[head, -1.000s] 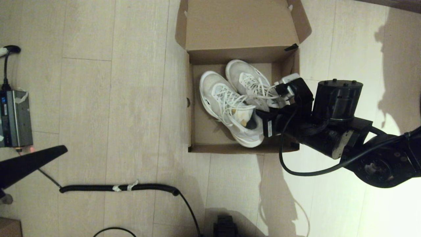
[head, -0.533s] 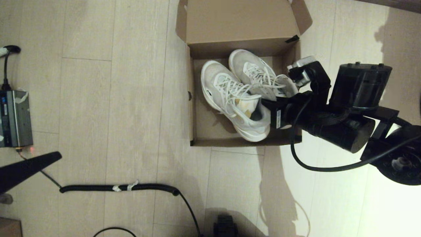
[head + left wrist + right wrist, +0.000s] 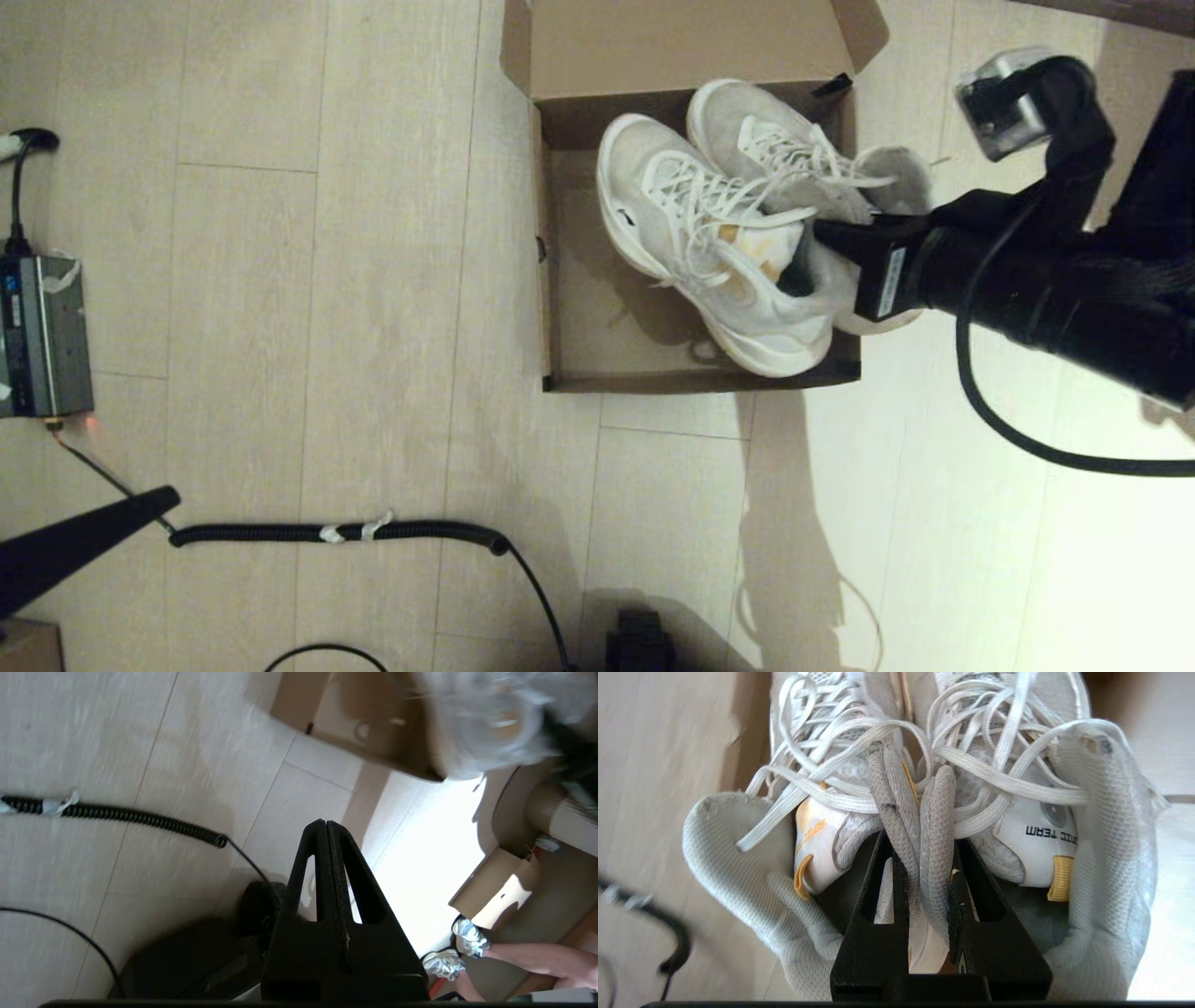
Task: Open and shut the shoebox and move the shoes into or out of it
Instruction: Put the shoes out of the shoe box
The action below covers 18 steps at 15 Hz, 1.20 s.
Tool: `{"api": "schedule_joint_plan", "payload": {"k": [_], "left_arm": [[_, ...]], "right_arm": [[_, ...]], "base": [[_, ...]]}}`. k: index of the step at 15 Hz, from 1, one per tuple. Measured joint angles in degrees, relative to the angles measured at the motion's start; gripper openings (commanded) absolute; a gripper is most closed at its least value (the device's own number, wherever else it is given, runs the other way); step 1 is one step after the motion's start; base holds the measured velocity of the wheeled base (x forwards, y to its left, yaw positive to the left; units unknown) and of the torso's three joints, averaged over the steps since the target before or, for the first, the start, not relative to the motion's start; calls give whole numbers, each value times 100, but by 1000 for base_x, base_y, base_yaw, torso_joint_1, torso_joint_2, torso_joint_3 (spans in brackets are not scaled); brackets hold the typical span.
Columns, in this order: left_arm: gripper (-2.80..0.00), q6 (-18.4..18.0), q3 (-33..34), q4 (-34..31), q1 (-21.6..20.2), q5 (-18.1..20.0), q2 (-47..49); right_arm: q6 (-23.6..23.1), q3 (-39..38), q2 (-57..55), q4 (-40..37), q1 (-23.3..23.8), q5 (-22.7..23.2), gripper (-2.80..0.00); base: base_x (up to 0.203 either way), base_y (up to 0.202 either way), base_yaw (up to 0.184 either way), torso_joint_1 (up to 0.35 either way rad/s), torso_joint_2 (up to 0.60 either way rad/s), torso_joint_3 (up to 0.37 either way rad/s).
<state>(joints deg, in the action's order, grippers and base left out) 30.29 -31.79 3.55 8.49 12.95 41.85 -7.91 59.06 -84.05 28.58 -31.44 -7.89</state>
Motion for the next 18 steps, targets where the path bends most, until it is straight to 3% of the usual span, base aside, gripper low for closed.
{"api": "schedule_joint_plan", "payload": {"k": [5, 11, 14, 18], "left_arm": [[-280, 2, 192, 11, -79, 2, -107], [-280, 21, 273, 23, -78, 33, -156], [-280, 52, 343, 52, -75, 45, -183], [-280, 134, 365, 26, -75, 59, -263]], "right_arm": [[30, 146, 564, -411, 857, -564, -280], [695, 988, 718, -950, 2420, -541, -280], [1023, 1542, 784, -1663, 2932, -489, -280], [1030, 1665, 827, -1793, 3484, -480, -280]], "base": [[0, 0, 0, 0, 0, 0], [0, 0, 0, 0, 0, 0], [0, 0, 0, 0, 0, 0], [0, 0, 0, 0, 0, 0]]}}
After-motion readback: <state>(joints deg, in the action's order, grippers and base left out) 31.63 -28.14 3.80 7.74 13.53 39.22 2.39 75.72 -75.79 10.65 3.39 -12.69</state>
